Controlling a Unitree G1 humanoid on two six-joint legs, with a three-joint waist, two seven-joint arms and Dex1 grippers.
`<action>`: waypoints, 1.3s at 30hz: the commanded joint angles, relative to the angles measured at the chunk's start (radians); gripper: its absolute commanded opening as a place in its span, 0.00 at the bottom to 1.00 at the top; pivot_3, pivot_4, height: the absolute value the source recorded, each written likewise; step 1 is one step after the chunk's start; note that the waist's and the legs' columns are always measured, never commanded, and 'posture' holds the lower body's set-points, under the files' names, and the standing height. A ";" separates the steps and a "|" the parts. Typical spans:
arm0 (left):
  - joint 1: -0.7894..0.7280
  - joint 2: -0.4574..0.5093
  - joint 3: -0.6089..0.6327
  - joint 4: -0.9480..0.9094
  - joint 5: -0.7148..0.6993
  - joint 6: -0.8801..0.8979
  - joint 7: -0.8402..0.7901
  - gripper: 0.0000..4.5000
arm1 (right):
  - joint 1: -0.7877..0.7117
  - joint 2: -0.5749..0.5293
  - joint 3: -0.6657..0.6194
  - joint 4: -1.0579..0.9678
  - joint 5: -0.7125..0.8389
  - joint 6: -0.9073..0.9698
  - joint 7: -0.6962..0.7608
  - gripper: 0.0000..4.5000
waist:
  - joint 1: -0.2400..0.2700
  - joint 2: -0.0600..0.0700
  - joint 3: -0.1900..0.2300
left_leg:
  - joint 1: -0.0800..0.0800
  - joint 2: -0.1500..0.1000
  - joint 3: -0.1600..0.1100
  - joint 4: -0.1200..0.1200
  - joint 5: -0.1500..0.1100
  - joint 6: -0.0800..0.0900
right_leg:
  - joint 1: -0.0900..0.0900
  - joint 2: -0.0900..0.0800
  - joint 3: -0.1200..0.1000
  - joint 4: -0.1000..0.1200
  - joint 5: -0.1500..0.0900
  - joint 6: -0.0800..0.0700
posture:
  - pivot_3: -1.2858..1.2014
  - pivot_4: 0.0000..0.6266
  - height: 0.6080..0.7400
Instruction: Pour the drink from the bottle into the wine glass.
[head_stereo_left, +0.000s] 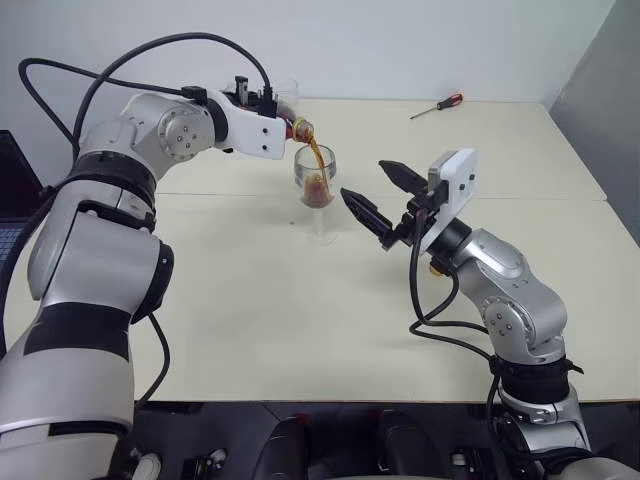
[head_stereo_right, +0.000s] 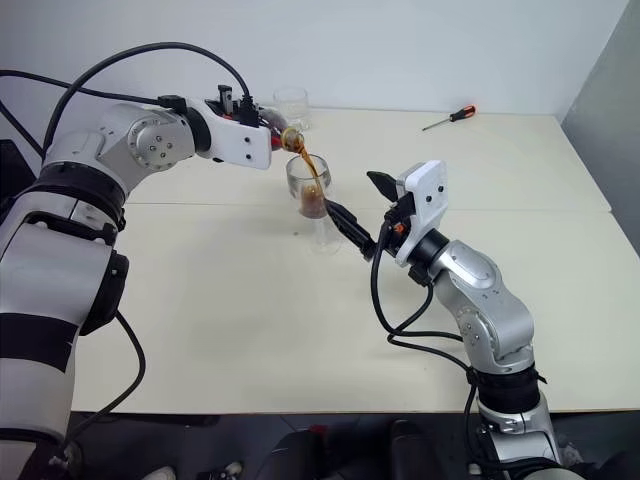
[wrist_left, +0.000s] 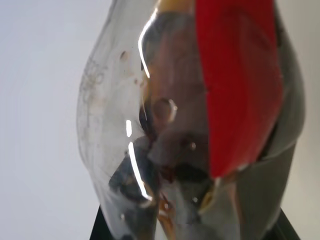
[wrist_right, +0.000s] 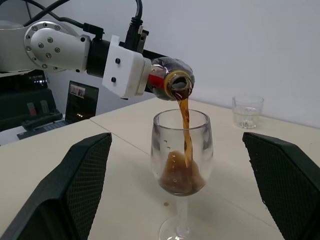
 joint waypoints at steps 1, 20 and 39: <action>-0.050 0.021 -0.001 -0.015 0.003 -0.013 0.024 0.26 | -0.018 -0.003 -0.008 -0.012 -0.001 -0.029 0.010 1.00 | 0.000 0.000 0.000 | 0.000 0.000 0.000 0.000 0.000 0.000 | 0.000 0.000 0.000 0.000 0.000 0.000 | 0.52 0.24 1.00; -0.063 0.021 -0.025 -0.013 0.033 -0.020 0.054 0.26 | -0.014 -0.018 -0.011 -0.013 0.000 -0.032 0.018 1.00 | 0.000 0.000 0.000 | 0.000 0.000 0.000 0.000 0.000 0.000 | 0.000 0.000 0.000 0.000 0.000 0.000 | 0.52 0.24 1.00; -0.068 0.026 -0.029 -0.013 0.037 -0.023 0.062 0.26 | -0.009 -0.018 -0.008 -0.018 0.001 -0.031 0.018 1.00 | 0.000 0.000 0.000 | 0.000 0.000 0.000 0.001 0.000 0.000 | 0.000 0.000 0.000 0.000 0.000 0.000 | 0.52 0.24 1.00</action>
